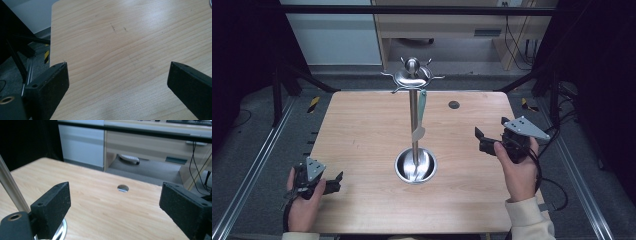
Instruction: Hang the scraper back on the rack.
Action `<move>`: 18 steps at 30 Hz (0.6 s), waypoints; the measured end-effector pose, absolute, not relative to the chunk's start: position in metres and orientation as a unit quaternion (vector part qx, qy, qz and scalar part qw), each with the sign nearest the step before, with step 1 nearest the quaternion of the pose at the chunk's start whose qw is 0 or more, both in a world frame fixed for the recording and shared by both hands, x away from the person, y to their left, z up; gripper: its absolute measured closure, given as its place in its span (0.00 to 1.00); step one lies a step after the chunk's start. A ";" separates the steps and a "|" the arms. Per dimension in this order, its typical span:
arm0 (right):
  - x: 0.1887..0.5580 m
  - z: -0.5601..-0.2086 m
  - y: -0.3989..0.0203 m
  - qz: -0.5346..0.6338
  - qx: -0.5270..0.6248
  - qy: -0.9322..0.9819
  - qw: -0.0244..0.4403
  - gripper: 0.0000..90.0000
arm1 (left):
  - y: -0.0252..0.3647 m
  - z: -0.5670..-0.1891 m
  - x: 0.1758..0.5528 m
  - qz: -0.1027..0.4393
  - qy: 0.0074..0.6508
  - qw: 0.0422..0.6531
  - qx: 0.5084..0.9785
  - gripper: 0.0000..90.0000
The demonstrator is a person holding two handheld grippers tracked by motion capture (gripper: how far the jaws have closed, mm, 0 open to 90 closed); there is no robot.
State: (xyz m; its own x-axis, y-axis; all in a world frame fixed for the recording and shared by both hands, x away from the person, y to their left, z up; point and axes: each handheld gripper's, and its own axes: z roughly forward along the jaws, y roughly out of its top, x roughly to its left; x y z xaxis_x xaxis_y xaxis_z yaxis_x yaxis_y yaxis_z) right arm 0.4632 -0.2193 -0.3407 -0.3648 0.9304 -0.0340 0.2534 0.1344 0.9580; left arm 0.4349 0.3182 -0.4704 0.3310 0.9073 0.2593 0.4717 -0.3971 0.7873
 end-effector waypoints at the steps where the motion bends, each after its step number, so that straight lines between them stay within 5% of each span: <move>1: 0.464 -0.343 -0.219 0.482 0.444 0.672 0.344 0.11 | 0.317 -0.471 0.435 0.355 0.455 0.305 0.757 0.04; 18: 0.470 -0.397 -0.211 0.414 0.438 0.739 0.301 0.09 | 0.318 -0.471 0.436 0.360 0.453 0.305 0.756 0.04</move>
